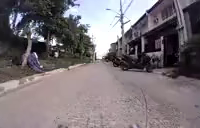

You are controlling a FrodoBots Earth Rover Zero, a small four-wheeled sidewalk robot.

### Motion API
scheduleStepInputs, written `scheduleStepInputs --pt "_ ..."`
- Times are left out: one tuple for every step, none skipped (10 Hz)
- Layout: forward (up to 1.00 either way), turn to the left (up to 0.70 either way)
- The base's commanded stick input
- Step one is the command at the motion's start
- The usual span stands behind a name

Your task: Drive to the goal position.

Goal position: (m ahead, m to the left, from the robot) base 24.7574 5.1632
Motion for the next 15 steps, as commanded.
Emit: scheduleStepInputs --pt "1.0 0.04" --pt "1.0 0.04" --pt "1.0 0.04" --pt "1.0 0.04" --pt "1.0 0.04" --pt "1.0 0.04" --pt "1.0 0.04" --pt "1.0 0.04" --pt "1.0 0.04" --pt "1.0 0.04" --pt "1.0 0.04" --pt "1.0 0.04" --pt "1.0 0.04" --pt "1.0 0.04" --pt "1.0 0.04"
